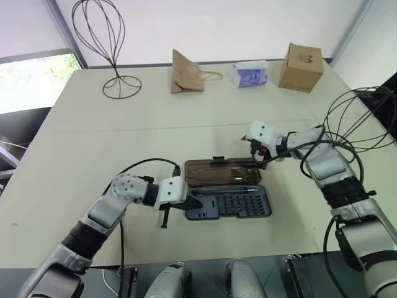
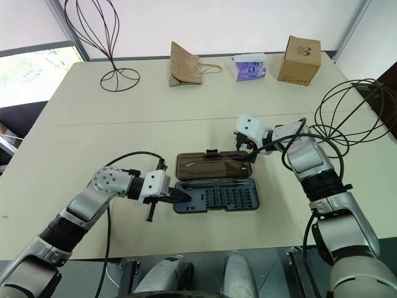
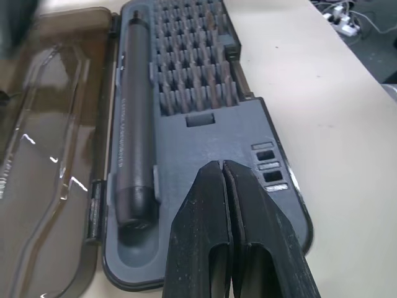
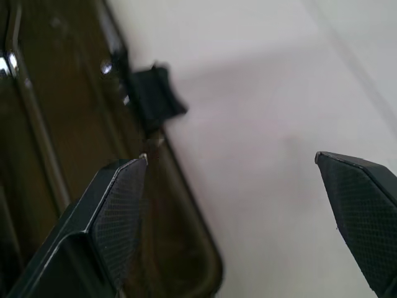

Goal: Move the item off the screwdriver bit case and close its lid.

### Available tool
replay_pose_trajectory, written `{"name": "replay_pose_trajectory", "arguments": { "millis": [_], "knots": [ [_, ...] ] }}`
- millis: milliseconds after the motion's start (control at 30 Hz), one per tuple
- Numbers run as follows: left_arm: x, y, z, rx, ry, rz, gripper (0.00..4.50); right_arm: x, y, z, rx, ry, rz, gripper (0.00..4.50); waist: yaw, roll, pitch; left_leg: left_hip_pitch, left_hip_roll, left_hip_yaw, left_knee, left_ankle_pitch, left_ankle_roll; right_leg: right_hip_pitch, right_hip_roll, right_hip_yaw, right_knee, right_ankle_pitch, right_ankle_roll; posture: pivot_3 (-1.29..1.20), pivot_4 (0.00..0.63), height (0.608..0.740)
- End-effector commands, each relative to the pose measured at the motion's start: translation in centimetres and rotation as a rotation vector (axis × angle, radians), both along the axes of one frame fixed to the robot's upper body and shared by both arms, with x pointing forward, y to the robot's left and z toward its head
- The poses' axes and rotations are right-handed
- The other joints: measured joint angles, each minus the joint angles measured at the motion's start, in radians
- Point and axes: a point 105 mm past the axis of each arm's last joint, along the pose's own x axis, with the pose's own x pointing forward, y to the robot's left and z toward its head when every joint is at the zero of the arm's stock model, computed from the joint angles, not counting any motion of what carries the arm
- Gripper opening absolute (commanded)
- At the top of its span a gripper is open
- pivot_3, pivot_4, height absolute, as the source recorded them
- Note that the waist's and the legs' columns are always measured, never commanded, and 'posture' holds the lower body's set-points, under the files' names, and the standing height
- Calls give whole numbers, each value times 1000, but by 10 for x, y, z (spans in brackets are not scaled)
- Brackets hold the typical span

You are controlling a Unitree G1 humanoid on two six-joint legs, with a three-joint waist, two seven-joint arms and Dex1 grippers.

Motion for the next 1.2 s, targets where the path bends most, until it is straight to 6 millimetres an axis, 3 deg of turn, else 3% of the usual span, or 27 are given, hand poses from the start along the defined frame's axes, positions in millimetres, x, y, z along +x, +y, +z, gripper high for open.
{"name": "replay_pose_trajectory", "arguments": {
  "millis": [33, 233, 467, 600, 733, 800, 933, 1067, 1200],
  "knots": [
    [-5, 13, -35, 108, 90, 78, 0, 1, 5, -3, -30, 37, 68, 3094, -2, 0, 0, 0, 0, 0, 0, 0, 0, 0, 0, 0, 0, 0, 0, 0, 150, 740],
    [-5, 10, -36, 82, 94, 118, 0, 9, 8, -25, -85, 97, 90, 31, -3, -2, -11, 2, 0, 0, 0, 0, 0, 2, 1, 0, 0, 0, 0, 0, 150, 740],
    [-3, 10, -36, 64, 108, 162, 0, 4, 17, -39, -147, 99, 221, 31, -1, -6, -16, 20, 2, -1, -5, 0, 0, 19, 2, 0, -4, 0, 0, 0, 150, 740],
    [-2, 11, -37, 62, 104, 178, 0, 20, 15, -11, -192, -171, 210, 31, -4, -6, -18, 20, 2, -1, -5, 0, 0, 18, 3, 0, -4, 0, 0, 0, 150, 740],
    [-1, 12, -37, 59, 103, 189, 0, 18, 8, 21, -164, -351, 152, 31, 0, -5, -17, 19, 2, 0, -4, 0, -1, 17, 3, 0, -2, 0, 0, 0, 150, 740],
    [-1, 13, -37, 58, 102, 192, 0, 7, 7, 36, -134, -419, 131, 31, 3, -4, -17, 17, 2, 0, -3, 0, -1, 16, 3, 1, -2, 0, 0, 0, 150, 740],
    [6, 10, -34, 41, 107, 202, 0, -38, 10, 66, -60, -581, 46, 31, 23, -2, -16, 16, 2, -1, -3, 0, -1, 15, 2, 1, -2, 0, 0, 0, 150, 740],
    [11, 10, -30, 22, 111, 208, 0, -65, 21, 77, 63, -589, 24, 31, 24, -1, -15, 15, 2, 1, -3, 0, -1, 15, 2, 1, -3, 0, 0, 0, 150, 740],
    [17, 10, -25, 13, 73, 215, 0, -83, 28, 70, 95, -559, 68, 31, 25, -1, -14, 15, 2, 0, -3, 0, 0, 15, 2, 1, -4, 0, 0, 0, 150, 740]
  ]
}}
